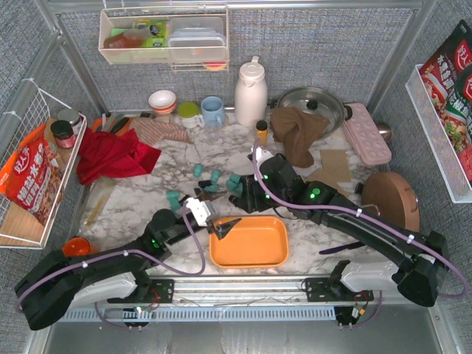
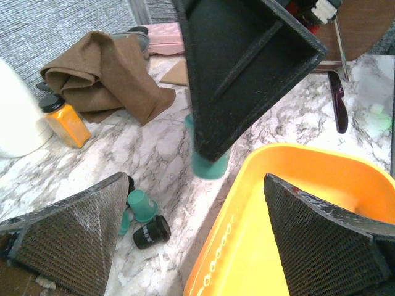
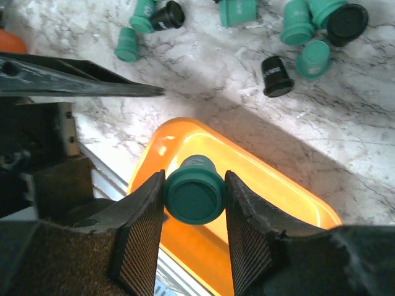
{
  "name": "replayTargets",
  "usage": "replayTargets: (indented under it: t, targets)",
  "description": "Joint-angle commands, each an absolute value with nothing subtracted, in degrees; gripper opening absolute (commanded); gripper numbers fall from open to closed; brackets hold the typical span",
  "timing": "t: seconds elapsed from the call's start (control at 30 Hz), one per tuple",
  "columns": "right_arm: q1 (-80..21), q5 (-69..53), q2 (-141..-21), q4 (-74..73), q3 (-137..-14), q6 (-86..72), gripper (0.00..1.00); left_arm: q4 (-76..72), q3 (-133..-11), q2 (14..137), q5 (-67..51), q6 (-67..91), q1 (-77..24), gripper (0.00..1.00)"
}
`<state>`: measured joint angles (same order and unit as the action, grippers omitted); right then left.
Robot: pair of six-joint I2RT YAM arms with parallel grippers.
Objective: Mix the coffee capsules in the storage basket
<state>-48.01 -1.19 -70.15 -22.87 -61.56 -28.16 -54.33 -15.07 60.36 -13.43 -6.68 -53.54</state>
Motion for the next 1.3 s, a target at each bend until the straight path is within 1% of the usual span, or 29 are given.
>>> replayTargets:
  t: [0.0,0.17,0.27,0.37,0.57,0.6,0.67,0.7,0.8,0.87,1.0,1.1,1.27]
  targets:
    - [-48.1,2.9,-70.0,-26.7,-61.4,-25.7,0.24,-52.7,-12.7,55.4,-7.6,-3.8,-53.6,0.99]
    - [-48.9,5.9,-72.0,-33.3,-60.4,-22.8,0.23,-47.7,-9.2,46.4,5.3,0.6,-53.6,0.99]
    - [-50.7,5.1,-74.6,-35.9,-59.9,-21.6,0.24,-41.9,-9.0,42.2,14.1,4.3,-53.5,0.99]
    - [-53.4,3.2,-77.3,-36.9,-59.5,-21.2,0.26,-36.6,-9.9,40.4,19.8,7.1,-53.6,0.99]
    - [-56.9,1.7,-82.3,-35.3,-59.1,-20.9,0.41,-30.8,-12.8,41.9,25.4,11.1,-53.5,0.99]
    - [-57.1,2.1,-82.9,-34.9,-58.9,-20.9,0.45,-30.4,-13.2,42.3,26.1,11.4,-53.5,0.99]
    - [-57.0,2.6,-83.6,-34.0,-58.7,-20.9,0.59,-30.0,-13.4,42.8,27.2,11.9,-53.5,0.99]
    - [-57.0,2.7,-83.7,-33.7,-58.9,-20.9,0.63,-30.0,-13.4,42.8,27.3,12.0,-53.5,0.99]
    - [-57.0,2.7,-83.5,-33.9,-59.6,-20.5,0.71,-29.7,-13.1,42.4,27.1,12.2,-53.5,0.99]
    - [-57.0,2.8,-83.1,-34.7,-60.4,-19.9,0.75,-29.5,-12.7,41.8,27.2,12.3,-53.5,0.99]
    - [-57.0,6.4,-80.3,-36.3,-63.6,-18.1,0.75,-29.4,-12.0,40.5,27.6,12.2,-53.5,0.99]
    - [-55.5,8.7,-79.0,-34.9,-66.0,-15.5,0.73,-29.7,-11.7,39.9,27.8,12.2,-53.6,0.99]
    - [-50.3,6.5,-82.5,-27.0,-67.2,-12.2,0.63,-30.0,-11.4,39.2,27.4,12.3,-53.5,0.99]
